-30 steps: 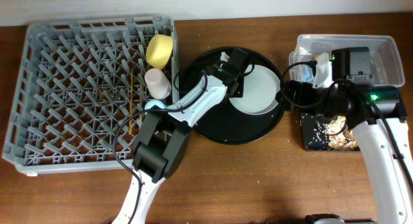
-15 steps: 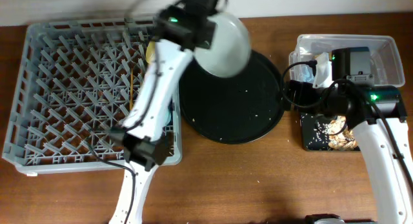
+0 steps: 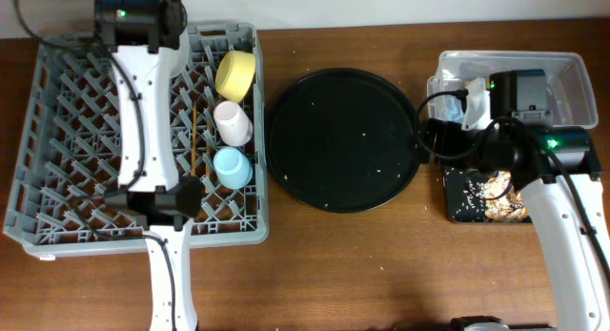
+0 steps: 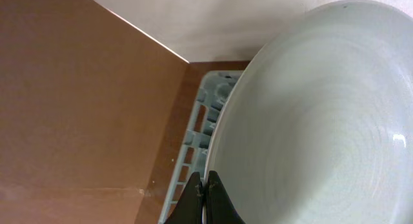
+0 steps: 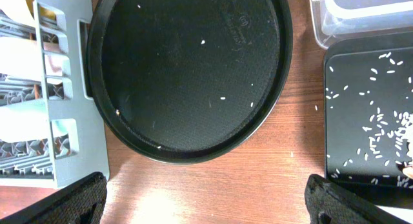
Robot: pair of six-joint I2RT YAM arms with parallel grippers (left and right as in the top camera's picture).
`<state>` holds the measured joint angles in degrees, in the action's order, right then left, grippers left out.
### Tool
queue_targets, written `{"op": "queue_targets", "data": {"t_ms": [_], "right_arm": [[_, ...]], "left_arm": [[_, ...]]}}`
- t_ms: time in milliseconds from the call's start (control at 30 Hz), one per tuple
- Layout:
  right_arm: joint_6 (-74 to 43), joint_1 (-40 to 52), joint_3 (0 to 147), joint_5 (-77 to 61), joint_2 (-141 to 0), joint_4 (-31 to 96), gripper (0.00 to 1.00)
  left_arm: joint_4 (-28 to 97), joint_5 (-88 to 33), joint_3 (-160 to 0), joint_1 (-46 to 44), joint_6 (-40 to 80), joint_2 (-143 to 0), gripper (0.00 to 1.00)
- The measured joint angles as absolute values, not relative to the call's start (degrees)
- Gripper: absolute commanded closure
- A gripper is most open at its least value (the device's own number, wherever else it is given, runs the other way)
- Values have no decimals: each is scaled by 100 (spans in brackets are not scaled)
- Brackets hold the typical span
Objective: Sort waste into correct bins and load items into the dishwasher rack
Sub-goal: 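Lift the white plate and stand it upright in the rack's back slots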
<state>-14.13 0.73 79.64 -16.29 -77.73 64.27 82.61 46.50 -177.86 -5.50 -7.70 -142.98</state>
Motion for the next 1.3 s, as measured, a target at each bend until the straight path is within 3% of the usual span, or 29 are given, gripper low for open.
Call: {"op": "queue_targets", "data": {"t_ms": [333,400,500,533,600,667,733,833,900,1033,1167,1300], "right_arm": [[-1411,73,7961,-1629,-7773,6427,2],[-1413,75,7964,-1629,-7773,6427,2],[-1413,73,7961,-1629,-7776,6425,2],[-1411,73,7961,-1632,-7776,6427,2],[-1415,75,7961,-1629,-7776,6425,2],[-1415,75,7964,-1629,-7776,6427,2],[-1413,73,7961,-1629,-7776,6425,1],[-1413,73,7964,-1629,-7776,6427,2],[-1413,73,7961,-1629,-7776,6425,2],[-1411,73,7961,-1629,-7776,6427,2],[-1413,73,7964,-1629,-7773,6414,2],[-1413,73,7964,-1629,-7776,6416,2]], "left_arm": [[7929,4744,-17782,-556,-617,-15530,100],[7883,4753,-17782,-561,-604,-15614,86],[7859,4329,-17786,-561,-554,-15655,73],[7806,4150,-17786,-563,-545,-15701,59],[7741,3981,-17786,-567,-550,-15725,53],[7712,3896,-17786,-565,-517,-15740,31],[7714,3874,-17786,-565,-539,-15747,20],[7712,3868,-17786,-561,-510,-15753,13],[7714,3868,-17786,-554,-510,-15753,1],[7854,3568,-17773,-548,-513,-15620,1],[8370,3232,-17751,-548,-515,-14558,1],[8890,1564,-17810,-539,-510,-12803,1]]}}
